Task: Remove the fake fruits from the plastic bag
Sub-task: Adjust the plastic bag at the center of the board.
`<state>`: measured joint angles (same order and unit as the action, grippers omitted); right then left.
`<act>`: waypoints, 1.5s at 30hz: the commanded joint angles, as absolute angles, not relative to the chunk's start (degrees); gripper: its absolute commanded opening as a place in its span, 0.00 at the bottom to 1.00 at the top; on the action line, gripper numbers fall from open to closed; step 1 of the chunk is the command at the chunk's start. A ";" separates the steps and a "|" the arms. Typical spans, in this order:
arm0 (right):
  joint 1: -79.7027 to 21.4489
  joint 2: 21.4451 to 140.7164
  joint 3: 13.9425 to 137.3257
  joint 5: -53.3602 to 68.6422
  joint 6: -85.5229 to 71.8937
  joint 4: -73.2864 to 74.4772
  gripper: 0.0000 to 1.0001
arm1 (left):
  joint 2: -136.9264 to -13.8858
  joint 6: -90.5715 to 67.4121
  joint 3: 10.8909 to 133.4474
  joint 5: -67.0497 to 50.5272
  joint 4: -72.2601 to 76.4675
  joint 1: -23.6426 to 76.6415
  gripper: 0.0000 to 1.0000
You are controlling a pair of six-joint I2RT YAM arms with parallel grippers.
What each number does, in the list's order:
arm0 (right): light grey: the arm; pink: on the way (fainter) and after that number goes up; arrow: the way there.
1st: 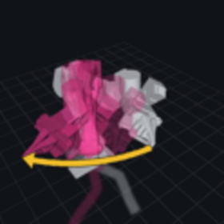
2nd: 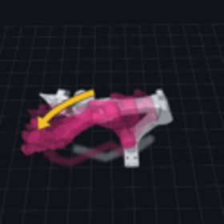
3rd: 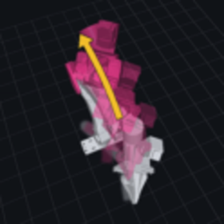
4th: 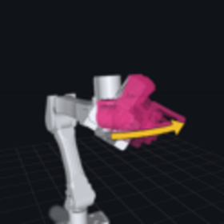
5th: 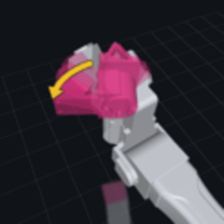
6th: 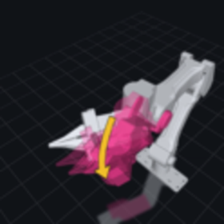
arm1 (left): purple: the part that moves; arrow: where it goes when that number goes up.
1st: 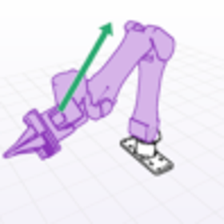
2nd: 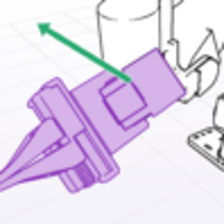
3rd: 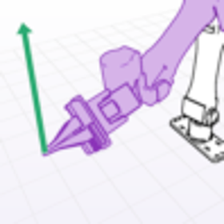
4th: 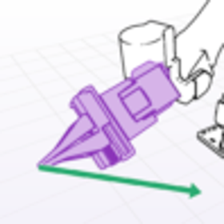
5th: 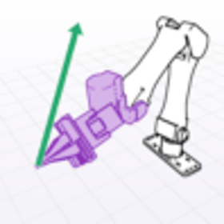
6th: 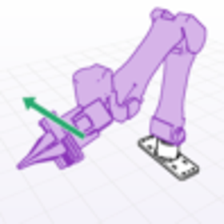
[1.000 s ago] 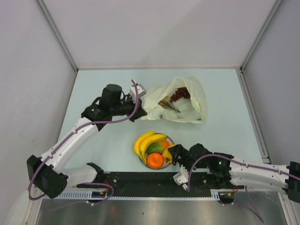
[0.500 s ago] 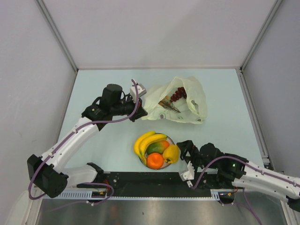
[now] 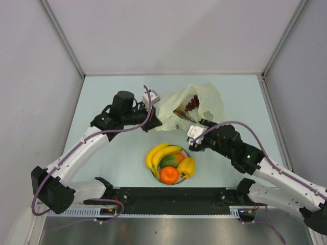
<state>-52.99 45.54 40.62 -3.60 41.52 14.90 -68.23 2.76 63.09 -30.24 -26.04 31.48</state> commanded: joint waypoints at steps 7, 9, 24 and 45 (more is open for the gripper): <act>-36.57 64.85 57.39 4.39 19.51 10.64 0.54 | -69.79 3.24 70.04 -34.19 -30.30 31.20 0.00; -35.08 70.03 58.09 3.26 20.74 8.89 0.51 | -69.44 7.53 70.66 -34.71 -32.60 31.20 0.00; -17.84 81.05 65.65 11.72 14.51 2.52 0.70 | -71.98 25.15 69.51 -27.33 -45.44 31.20 0.00; -26.19 89.19 63.72 20.48 19.78 14.26 0.34 | -74.79 19.86 74.18 -26.28 -41.84 31.29 0.00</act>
<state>-27.59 84.49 63.72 20.43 18.39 15.84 -76.44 20.95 73.36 -26.96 -43.81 31.46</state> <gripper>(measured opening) 0.350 0.006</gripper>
